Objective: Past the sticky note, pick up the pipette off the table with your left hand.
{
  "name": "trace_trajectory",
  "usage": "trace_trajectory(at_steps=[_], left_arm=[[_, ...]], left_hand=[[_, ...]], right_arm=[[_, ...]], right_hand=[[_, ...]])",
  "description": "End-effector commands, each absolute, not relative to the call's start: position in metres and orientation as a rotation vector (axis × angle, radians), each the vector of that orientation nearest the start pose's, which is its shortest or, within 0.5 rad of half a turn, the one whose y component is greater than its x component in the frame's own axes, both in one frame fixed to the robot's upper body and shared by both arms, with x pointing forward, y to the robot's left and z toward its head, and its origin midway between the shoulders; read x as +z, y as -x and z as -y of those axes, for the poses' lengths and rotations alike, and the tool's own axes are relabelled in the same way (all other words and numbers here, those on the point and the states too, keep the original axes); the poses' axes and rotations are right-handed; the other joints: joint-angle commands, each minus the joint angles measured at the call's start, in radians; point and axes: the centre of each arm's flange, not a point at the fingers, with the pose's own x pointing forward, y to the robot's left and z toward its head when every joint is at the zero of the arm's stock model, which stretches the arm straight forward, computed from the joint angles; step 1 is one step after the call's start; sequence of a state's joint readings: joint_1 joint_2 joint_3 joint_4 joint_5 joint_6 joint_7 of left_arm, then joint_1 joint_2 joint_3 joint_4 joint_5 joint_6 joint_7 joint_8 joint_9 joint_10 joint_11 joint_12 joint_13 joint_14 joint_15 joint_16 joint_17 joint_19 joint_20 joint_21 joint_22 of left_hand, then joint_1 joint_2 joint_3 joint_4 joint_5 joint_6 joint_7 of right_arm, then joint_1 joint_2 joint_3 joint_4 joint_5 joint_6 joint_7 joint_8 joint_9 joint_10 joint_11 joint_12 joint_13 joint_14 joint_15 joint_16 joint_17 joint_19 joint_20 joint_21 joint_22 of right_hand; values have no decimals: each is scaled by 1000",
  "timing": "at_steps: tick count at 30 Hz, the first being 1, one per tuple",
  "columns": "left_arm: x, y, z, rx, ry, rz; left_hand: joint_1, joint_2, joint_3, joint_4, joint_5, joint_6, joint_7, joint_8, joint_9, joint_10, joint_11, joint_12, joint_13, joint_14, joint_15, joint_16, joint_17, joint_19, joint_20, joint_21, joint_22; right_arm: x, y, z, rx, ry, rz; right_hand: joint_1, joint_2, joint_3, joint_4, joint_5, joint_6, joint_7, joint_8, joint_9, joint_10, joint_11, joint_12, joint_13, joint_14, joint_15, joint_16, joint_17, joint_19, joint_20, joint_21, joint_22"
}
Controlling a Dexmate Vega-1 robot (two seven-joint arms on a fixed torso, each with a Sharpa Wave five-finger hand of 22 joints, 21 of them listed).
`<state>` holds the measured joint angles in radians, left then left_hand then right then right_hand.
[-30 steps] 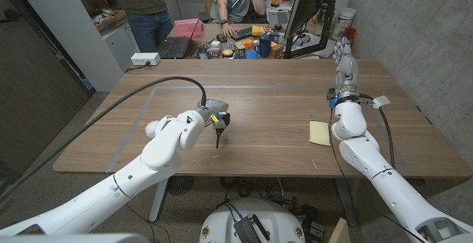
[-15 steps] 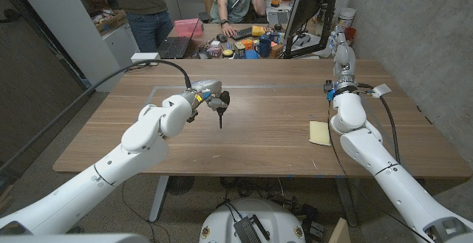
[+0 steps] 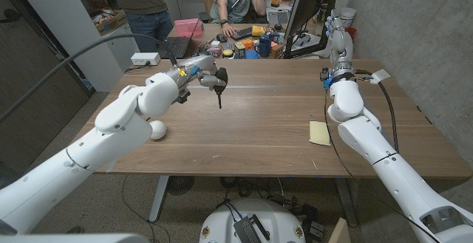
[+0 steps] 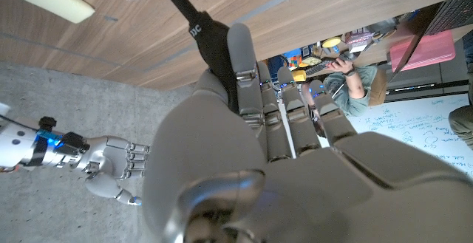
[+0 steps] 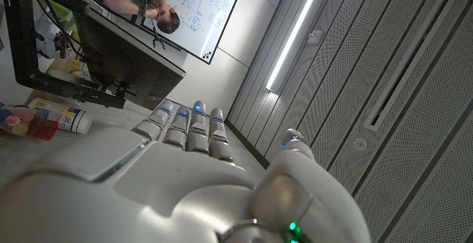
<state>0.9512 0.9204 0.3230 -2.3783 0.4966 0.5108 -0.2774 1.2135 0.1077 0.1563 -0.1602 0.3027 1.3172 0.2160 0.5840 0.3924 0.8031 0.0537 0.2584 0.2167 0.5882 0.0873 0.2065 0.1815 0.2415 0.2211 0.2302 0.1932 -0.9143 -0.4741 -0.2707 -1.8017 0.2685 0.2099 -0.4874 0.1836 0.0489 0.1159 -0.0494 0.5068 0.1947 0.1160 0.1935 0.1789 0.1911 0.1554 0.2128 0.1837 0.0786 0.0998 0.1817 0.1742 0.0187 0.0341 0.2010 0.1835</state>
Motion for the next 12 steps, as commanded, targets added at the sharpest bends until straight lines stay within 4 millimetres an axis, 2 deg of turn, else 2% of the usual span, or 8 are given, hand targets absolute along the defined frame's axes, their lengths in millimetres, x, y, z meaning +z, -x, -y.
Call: trace_trajectory(at_steps=[1,12], left_arm=[[165,-417,-203,18,-1368,855],[217,-388,-192,199,-1454,1040]], left_hand=[[29,20,10,-1,-4,14,-18,10,9,-2,14,0,6,2,9,-1,1,9,2,7,1],[27,18,20,1,-17,8,-18,20,24,-15,23,-10,4,-10,20,-8,1,9,3,5,0]], right_arm=[[121,-534,249,-135,31,1028],[128,-531,248,-136,41,1034]], right_hand=[[-4,-3,-2,0,5,3,-4,-1,4,0,0,-1,2,-1,6,0,2,-2,4,2,2],[-5,-2,-4,0,6,4,-4,0,4,-4,0,-3,2,-1,4,0,2,-3,4,2,2]])
